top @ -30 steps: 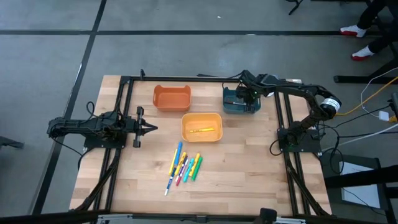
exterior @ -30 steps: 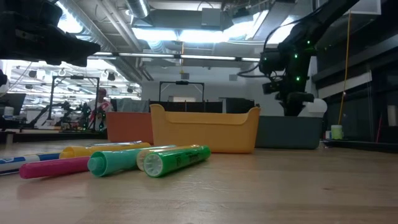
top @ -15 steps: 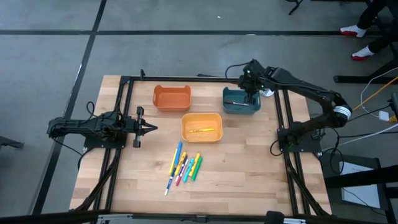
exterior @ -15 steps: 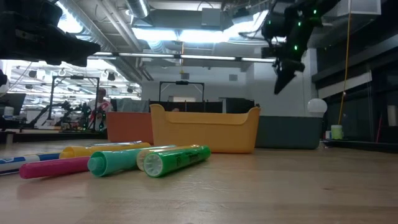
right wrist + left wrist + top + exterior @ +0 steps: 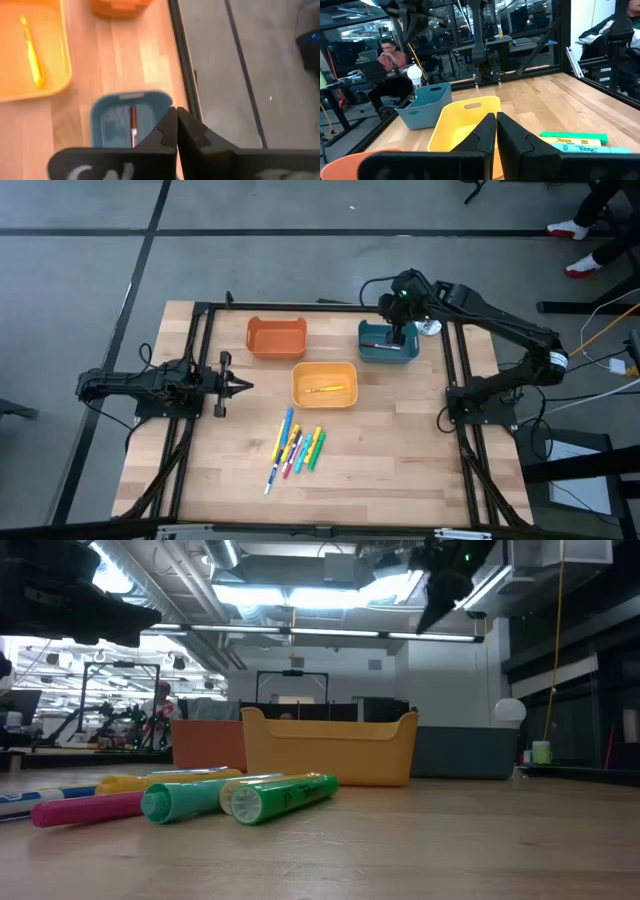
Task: Pick & Place Markers
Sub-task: Put the big green highlighter pen into the orange bin
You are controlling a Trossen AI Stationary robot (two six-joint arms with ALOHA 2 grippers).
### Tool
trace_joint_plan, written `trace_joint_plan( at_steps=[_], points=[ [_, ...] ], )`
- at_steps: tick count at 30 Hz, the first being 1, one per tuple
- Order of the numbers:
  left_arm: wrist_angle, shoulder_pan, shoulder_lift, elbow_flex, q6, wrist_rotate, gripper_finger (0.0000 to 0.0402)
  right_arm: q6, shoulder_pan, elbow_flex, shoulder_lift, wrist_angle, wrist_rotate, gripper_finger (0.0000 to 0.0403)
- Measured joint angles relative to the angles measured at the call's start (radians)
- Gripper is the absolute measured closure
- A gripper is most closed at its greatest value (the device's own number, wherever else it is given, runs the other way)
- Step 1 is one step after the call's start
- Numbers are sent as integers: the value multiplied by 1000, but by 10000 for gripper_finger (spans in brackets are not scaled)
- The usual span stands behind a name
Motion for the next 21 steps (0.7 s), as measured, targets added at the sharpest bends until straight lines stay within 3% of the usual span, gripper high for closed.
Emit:
trace_joint_plan(
  at_steps=[9,21],
  points=[
    [0,0,0,0,0,0,392,24,132,88,0,1,0,403],
    [0,0,0,0,0,0,393,27,325,94,0,-4,1,403]
  ],
)
